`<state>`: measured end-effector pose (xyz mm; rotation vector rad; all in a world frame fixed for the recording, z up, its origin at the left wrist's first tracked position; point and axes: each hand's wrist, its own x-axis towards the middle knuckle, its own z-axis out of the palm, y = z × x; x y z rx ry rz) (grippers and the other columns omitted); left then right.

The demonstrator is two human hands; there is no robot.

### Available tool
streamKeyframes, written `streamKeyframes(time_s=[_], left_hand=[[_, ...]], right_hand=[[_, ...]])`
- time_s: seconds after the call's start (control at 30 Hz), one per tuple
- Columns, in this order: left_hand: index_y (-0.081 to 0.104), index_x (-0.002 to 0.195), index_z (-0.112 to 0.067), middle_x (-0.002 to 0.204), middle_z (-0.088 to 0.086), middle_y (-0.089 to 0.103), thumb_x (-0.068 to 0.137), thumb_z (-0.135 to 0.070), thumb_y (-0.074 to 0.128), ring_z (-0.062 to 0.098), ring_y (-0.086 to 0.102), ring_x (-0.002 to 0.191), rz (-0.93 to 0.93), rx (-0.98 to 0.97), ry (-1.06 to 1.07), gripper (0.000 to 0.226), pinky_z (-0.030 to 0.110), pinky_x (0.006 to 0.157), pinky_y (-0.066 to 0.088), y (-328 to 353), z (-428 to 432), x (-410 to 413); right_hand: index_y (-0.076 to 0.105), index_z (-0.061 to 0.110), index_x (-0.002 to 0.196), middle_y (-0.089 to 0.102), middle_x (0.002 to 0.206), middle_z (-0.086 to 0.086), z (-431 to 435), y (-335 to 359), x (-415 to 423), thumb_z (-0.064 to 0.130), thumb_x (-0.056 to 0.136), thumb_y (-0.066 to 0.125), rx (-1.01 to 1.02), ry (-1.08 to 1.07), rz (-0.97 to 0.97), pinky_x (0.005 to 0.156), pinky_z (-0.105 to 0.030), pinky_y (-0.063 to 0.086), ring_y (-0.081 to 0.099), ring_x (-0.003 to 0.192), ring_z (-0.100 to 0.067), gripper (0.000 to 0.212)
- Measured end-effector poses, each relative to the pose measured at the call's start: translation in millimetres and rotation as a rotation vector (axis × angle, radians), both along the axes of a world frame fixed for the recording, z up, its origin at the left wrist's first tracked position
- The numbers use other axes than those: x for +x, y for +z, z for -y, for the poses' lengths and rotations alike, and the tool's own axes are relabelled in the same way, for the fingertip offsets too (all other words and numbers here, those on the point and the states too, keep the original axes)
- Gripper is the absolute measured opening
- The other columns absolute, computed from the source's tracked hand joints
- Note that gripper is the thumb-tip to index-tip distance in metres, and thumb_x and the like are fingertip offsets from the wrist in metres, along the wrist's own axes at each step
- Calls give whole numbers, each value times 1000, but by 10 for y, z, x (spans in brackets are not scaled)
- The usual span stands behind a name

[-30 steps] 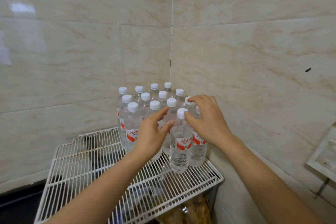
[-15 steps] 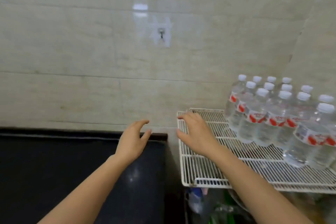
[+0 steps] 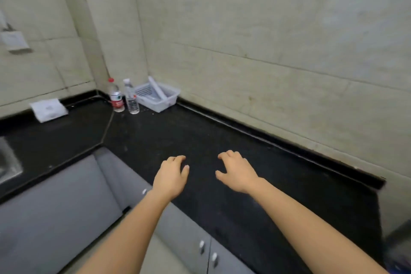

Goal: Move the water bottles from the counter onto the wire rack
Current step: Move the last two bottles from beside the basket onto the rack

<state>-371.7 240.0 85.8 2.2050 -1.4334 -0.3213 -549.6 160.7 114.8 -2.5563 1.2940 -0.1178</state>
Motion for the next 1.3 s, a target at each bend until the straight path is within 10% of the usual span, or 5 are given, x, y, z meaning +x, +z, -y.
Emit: streamKeyframes(time_s=[0.77,1.3], left_hand=[[52,129,-13,128,10,57,94,-21,46,27,54,117,-241,-38,410,36,37,98,43,-475,1373,3959],[55,125,-12,125,12,58,92,-17,51,28,54,114,-169,-34,147,34,39,97,43,-598,3282,6664]], right_hand=[[31,10,143,41,140,-10,1927,-422,4353,36,91,55,99,180,-168,103,-44,40,40,128,-30,63],[36,11,139,43,140,-12,3527,-295,6525,35,89,59,145,-130,-7,104,-45,41,42,127,-29,60]])
